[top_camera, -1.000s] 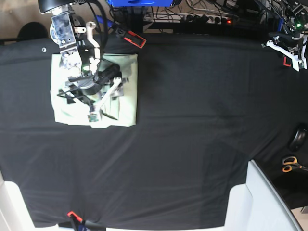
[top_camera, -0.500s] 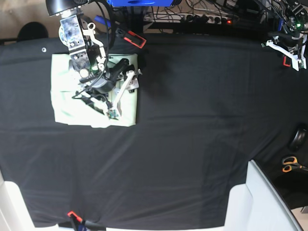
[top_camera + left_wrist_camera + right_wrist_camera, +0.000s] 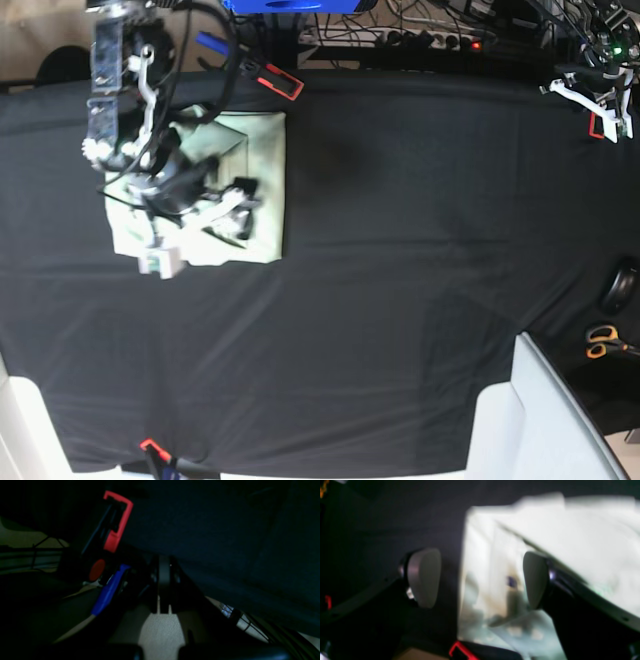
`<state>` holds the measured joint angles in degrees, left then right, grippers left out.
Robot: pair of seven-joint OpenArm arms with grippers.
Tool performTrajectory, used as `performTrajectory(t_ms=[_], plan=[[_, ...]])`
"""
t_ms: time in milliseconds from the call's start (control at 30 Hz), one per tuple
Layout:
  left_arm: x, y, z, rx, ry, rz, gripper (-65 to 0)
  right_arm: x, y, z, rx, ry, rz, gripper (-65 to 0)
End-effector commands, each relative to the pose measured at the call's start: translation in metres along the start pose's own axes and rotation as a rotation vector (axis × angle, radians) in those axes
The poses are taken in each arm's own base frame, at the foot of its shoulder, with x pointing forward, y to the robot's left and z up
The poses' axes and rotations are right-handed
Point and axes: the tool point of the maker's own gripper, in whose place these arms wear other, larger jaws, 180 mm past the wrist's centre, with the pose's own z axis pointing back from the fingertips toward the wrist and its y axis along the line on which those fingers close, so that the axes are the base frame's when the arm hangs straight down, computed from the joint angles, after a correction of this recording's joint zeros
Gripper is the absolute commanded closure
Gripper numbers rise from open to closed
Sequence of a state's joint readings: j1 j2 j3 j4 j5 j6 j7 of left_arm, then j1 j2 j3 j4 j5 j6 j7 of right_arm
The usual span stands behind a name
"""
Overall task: Fold the T-shirt properly
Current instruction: 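Press the collar area flat with the right gripper, then withdraw it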
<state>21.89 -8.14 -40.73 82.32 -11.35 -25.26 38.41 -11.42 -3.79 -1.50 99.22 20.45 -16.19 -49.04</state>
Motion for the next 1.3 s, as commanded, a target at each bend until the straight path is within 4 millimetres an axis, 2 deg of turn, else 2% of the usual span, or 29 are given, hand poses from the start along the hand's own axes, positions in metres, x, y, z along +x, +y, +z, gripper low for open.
performTrajectory(t_ms=[0,167,200,267,333,467,600,900,1100,1267], plan=[[0.010,0.008,0.003,0.019,-0.032,-0.006,0.0,0.015,0.006,0.003,0.015,-0.039,-0.014,-48.8],[0.011,0.008,0.003,0.019,-0.033,-0.007,0.0,0.014,0.005,0.005,0.014,-0.032,-0.014,-48.8],[0.011,0.008,0.003,0.019,-0.033,-0.007,0.0,0.014,0.013,0.005,0.024,-0.041,0.023,-48.6],[0.011,0.008,0.003,0.019,-0.033,-0.007,0.0,0.020,0.026,0.011,0.007,-0.113,0.218,-48.6],[0.010,0.008,0.003,0.019,-0.032,-0.006,0.0,0.015,0.039,0.016,-0.031,-0.175,0.378,-48.6],[0.011,0.008,0.003,0.019,-0.033,-0.007,0.0,0.016,0.051,0.024,-0.103,-0.254,0.511,-49.2],[0.011,0.008,0.003,0.019,-0.034,-0.006,0.0,0.010,0.056,0.021,-0.052,-0.217,0.458,-49.2],[0.010,0.008,0.003,0.019,-0.032,-0.005,0.0,0.018,0.032,0.016,-0.033,-0.166,0.265,-49.2],[0.010,0.008,0.003,0.019,-0.032,-0.005,0.0,0.018,0.020,0.013,0.019,-0.069,0.082,-49.2],[0.009,0.008,0.003,0.018,-0.032,-0.008,0.0,0.024,0.009,0.014,0.023,-0.071,0.010,-49.0]])
